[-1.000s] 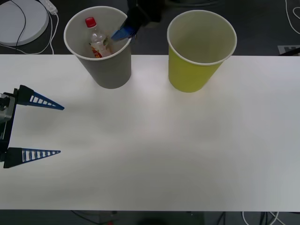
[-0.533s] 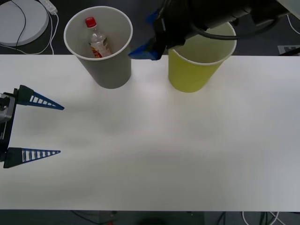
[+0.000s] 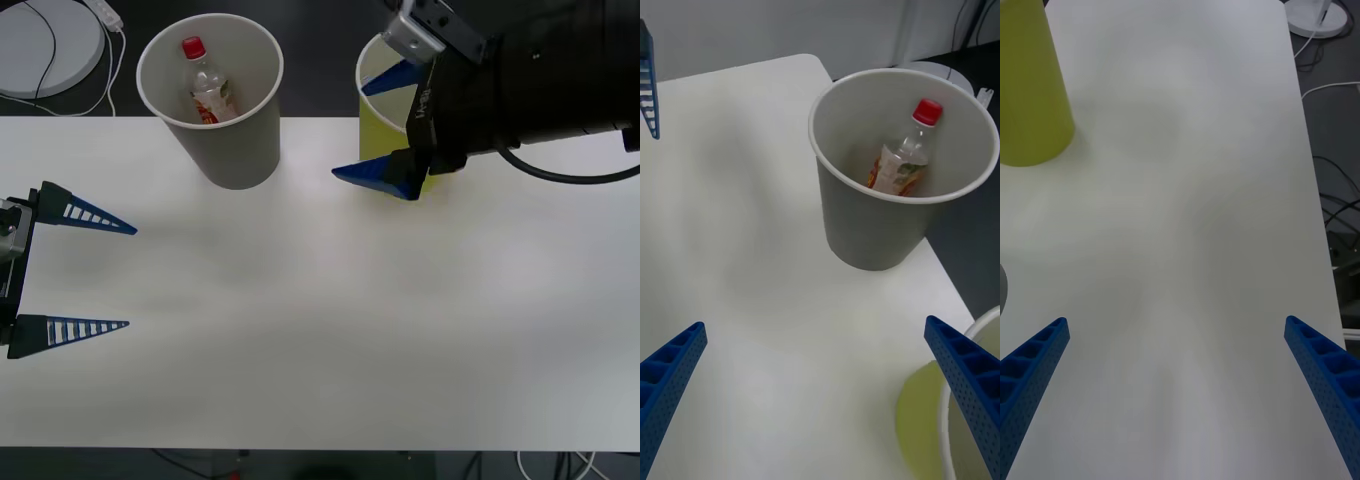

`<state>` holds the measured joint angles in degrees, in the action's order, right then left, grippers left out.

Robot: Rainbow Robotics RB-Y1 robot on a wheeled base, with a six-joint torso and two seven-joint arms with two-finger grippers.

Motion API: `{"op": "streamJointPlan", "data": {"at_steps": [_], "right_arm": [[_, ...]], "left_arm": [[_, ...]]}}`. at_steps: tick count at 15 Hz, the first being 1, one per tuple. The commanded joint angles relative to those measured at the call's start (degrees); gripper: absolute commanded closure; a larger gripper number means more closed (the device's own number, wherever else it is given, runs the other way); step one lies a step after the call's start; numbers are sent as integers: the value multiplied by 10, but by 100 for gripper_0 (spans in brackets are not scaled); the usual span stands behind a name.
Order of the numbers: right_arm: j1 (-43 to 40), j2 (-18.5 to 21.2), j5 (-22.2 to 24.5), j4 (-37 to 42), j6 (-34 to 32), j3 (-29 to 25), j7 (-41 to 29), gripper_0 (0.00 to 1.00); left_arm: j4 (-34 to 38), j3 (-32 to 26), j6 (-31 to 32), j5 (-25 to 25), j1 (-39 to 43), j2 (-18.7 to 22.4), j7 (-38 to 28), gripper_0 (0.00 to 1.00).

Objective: Put the can into the green bin and the plastic bottle into the gray bin

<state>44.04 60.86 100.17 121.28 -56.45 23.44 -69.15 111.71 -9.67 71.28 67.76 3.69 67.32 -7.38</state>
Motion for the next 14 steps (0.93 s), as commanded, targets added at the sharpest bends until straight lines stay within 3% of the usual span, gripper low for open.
{"op": "streamJointPlan", "data": {"at_steps": [1,5,7,11,14], "right_arm": [[-83,11,-7,29,0,-59,51,0],[-178,29,-14,66,-1,-124,78,0],[-214,32,-26,65,-1,-147,126,0],[-271,40,-132,19,-9,-189,254,0],[-308,40,-197,-17,-62,-239,350,0]], "left_arm": [[0,0,0,0,0,0,0,0],[0,0,0,0,0,0,0,0],[0,0,0,0,0,0,0,0],[0,0,0,0,0,0,0,0],[0,0,0,0,0,0,0,0]]}}
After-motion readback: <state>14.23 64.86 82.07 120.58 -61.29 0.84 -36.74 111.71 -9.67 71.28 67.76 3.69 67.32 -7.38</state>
